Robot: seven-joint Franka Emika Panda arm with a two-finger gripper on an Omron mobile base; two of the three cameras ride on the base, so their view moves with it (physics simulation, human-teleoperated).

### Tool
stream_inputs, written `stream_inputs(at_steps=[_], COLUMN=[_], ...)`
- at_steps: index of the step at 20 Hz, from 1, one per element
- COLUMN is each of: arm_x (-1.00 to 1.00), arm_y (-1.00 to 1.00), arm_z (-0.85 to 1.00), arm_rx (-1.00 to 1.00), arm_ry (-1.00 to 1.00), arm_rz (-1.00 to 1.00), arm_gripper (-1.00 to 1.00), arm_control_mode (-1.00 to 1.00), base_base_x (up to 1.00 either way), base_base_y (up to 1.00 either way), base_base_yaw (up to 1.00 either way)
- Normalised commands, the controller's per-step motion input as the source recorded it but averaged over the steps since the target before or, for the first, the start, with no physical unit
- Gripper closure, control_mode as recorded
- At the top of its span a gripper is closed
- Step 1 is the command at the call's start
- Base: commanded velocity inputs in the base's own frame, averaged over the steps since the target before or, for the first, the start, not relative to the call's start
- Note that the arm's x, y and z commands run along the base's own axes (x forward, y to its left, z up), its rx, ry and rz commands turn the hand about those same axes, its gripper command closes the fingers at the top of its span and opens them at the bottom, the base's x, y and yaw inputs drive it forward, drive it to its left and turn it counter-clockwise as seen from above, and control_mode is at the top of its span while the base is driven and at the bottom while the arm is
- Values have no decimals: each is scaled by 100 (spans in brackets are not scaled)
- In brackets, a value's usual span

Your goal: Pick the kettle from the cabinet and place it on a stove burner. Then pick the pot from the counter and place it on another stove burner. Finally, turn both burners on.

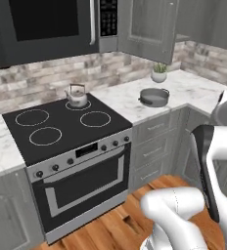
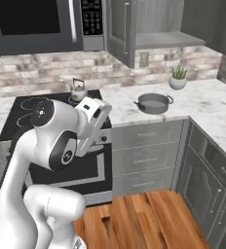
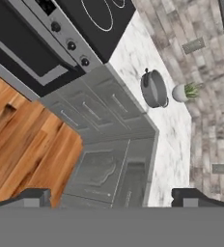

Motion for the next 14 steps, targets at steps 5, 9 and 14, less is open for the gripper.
stream_inputs(at_steps=[5,9,14], arm_x=[0,0,0], arm_y=[0,0,0], arm_z=[0,0,0], arm_rx=[0,0,0], arm_ry=[0,0,0], arm_rz=[0,0,0], arm_gripper=[-100,-100,-100], arm_control_mode=[100,100,100], base_base_x=[-12,-6,0], base_base_y=[-74,-72,-67], base_base_yaw=[-5,-1,3])
